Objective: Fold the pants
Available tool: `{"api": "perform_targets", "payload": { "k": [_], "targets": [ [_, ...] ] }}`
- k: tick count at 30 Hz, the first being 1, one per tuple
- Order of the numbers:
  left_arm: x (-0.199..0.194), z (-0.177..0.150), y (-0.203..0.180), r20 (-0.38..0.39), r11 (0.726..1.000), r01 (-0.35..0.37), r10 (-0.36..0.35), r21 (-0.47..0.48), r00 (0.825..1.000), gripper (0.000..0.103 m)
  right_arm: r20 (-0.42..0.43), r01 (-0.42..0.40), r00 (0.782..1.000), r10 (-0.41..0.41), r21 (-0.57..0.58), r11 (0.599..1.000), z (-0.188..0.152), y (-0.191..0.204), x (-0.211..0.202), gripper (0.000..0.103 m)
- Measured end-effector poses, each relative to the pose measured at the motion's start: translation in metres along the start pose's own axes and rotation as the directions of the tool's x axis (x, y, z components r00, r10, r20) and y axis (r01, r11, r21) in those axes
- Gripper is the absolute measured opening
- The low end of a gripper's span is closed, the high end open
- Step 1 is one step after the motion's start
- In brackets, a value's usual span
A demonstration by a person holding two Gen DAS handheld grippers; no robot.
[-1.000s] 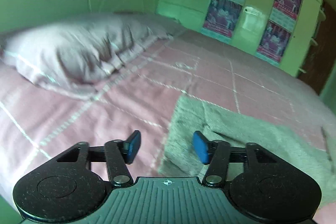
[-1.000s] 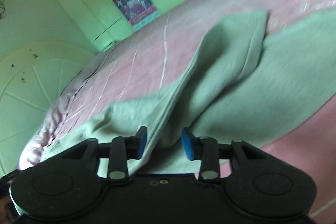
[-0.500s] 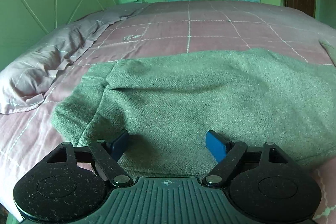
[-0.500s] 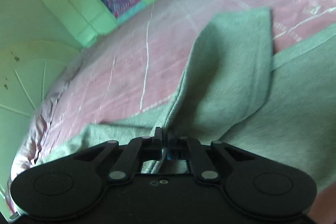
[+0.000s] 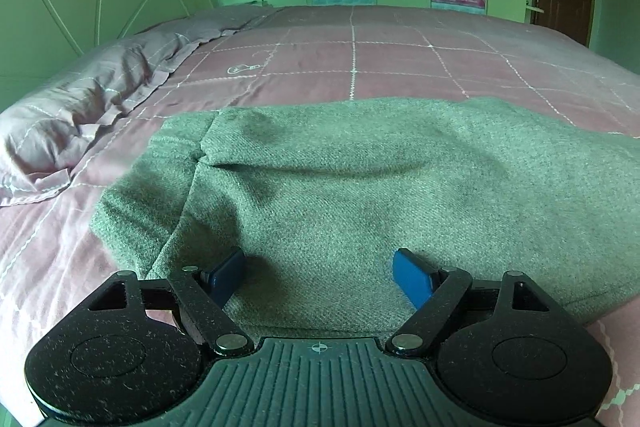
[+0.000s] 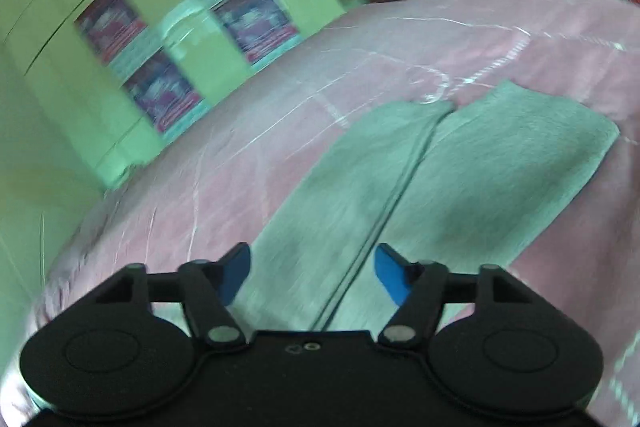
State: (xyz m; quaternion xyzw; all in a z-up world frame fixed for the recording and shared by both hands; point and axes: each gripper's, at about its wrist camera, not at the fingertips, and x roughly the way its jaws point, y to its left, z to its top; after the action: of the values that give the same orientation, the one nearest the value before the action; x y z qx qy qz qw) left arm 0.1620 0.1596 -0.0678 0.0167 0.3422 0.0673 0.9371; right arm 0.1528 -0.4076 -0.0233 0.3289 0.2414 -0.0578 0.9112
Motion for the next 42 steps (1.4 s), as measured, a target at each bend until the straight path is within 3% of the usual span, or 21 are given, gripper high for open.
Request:
{"api": "perform_targets", "payload": {
  "k": [2,6,9,10,11,13,15,17,19,21,22,25,27,29,30,31,32,36,40,42],
  "targets": [
    [0.000,-0.001,0.000,0.004,1.000,0.002,-0.002,-0.003,1.000,0.081,-0.005,0.013,1.000,-0.013,0.101,0.995,0.016,-0.027,0.018,0.038],
    [0.000,-0.001,0.001,0.000,1.000,0.003,-0.003,-0.001,1.000,0.081,-0.054,0.038,0.998,-0.026,0.230,0.972,0.033,-0.065,0.060,0.032],
    [0.001,0.001,0.000,-0.008,1.000,-0.001,0.001,-0.003,1.000,0.081,-0.088,0.003,0.996,0.021,0.263,0.965,0.040,-0.073,0.086,0.030],
    [0.001,0.001,0.000,-0.011,1.000,-0.002,0.002,-0.005,1.000,0.081,-0.095,-0.011,0.995,0.037,0.260,0.966,0.041,-0.072,0.091,0.023],
    [0.002,0.002,0.000,-0.014,1.000,-0.004,0.004,-0.006,1.000,0.081,-0.106,0.000,0.994,0.027,0.244,0.970,0.043,-0.069,0.095,0.000],
    [0.003,0.003,-0.001,-0.019,1.000,-0.009,0.009,-0.010,1.000,0.082,-0.105,0.005,0.994,0.011,0.157,0.988,0.049,-0.053,0.092,0.000],
    [0.003,0.004,-0.001,-0.023,1.000,-0.012,0.012,-0.014,1.000,0.082,-0.014,-0.066,0.998,0.068,0.070,0.995,0.057,-0.031,0.066,0.000],
    [0.003,0.004,-0.001,-0.025,1.000,-0.016,0.015,-0.014,1.000,0.082,0.105,-0.126,0.987,0.123,0.020,0.992,0.062,-0.018,0.027,0.000],
    [0.003,0.004,-0.002,-0.023,1.000,-0.019,0.019,-0.014,1.000,0.082,0.177,-0.101,0.979,0.101,-0.009,0.995,0.055,-0.027,-0.005,0.000],
    [0.004,0.003,-0.003,-0.020,1.000,-0.023,0.023,-0.015,1.000,0.082,0.151,-0.018,0.988,0.014,0.026,0.999,0.039,-0.055,-0.018,0.000],
    [0.004,0.003,-0.003,-0.018,1.000,-0.024,0.024,-0.014,1.000,0.083,0.088,0.024,0.996,-0.030,0.062,0.998,0.028,-0.074,-0.017,0.000],
    [0.005,0.002,-0.004,-0.015,1.000,-0.023,0.023,-0.010,1.000,0.083,-0.015,0.047,0.999,-0.045,0.166,0.985,0.004,-0.117,-0.006,0.005],
    [0.006,0.003,-0.004,-0.019,1.000,-0.023,0.023,-0.007,1.000,0.083,0.029,-0.017,1.000,0.010,0.254,0.967,0.000,-0.135,-0.006,0.013],
    [0.007,0.005,-0.003,-0.025,1.000,-0.020,0.020,-0.007,0.999,0.083,0.071,-0.009,0.997,-0.013,0.303,0.953,0.006,-0.142,-0.003,0.024],
    [0.007,0.005,-0.003,-0.026,1.000,-0.019,0.019,-0.008,0.999,0.083,0.075,0.000,0.997,-0.025,0.320,0.948,0.011,-0.143,0.000,0.024],
    [0.007,0.005,-0.003,-0.026,1.000,-0.018,0.018,-0.007,0.999,0.083,0.056,0.019,0.998,-0.040,0.331,0.944,0.017,-0.141,0.008,0.006],
    [0.007,0.005,-0.003,-0.025,1.000,-0.019,0.019,-0.007,1.000,0.083,0.019,0.046,0.998,-0.054,0.311,0.949,0.026,-0.134,0.016,0.000],
    [0.006,0.003,-0.004,-0.020,1.000,-0.023,0.023,-0.005,1.000,0.083,0.107,-0.067,0.992,0.060,0.061,0.996,0.074,-0.055,0.014,0.000],
    [0.006,0.003,-0.004,-0.021,1.000,-0.022,0.022,-0.004,1.000,0.083,0.184,-0.200,0.959,0.216,-0.101,0.975,0.123,0.008,-0.010,0.000],
    [0.006,0.003,-0.004,-0.020,1.000,-0.022,0.021,-0.006,1.000,0.083,0.226,-0.234,0.938,0.262,-0.144,0.962,0.132,0.016,-0.027,0.000]
  ]
}}
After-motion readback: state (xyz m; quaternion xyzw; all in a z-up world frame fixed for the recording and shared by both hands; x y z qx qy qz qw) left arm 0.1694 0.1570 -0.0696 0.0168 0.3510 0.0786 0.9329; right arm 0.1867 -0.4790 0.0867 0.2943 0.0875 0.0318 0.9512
